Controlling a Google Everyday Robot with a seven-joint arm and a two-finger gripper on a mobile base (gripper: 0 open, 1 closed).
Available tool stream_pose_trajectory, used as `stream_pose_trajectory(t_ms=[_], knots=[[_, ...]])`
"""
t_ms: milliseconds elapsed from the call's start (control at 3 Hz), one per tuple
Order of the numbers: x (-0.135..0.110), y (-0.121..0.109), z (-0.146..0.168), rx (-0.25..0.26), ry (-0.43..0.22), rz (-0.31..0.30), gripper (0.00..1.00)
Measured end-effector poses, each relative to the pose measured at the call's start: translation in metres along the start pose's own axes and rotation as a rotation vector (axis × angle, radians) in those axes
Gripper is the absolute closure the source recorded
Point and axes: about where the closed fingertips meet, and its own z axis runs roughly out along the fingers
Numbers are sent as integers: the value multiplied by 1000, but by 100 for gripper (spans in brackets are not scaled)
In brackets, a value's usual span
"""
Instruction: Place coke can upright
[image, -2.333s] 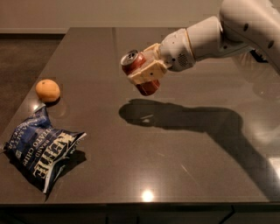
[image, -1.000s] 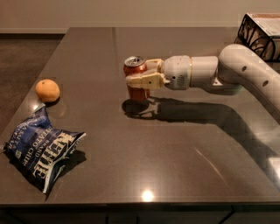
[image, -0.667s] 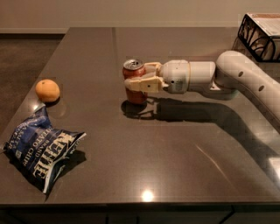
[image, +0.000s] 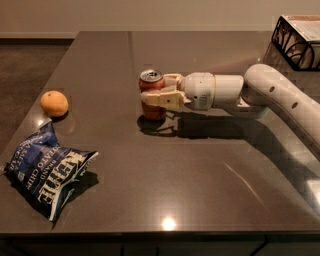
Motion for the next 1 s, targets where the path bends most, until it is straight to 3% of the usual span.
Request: stream_pose_trajectory(t_ms=[333,667,1000], knots=[[-1,1,3,-5,0,-1,6],[-1,2,4,-8,0,-1,0],[-1,2,4,-9,0,-1,0]])
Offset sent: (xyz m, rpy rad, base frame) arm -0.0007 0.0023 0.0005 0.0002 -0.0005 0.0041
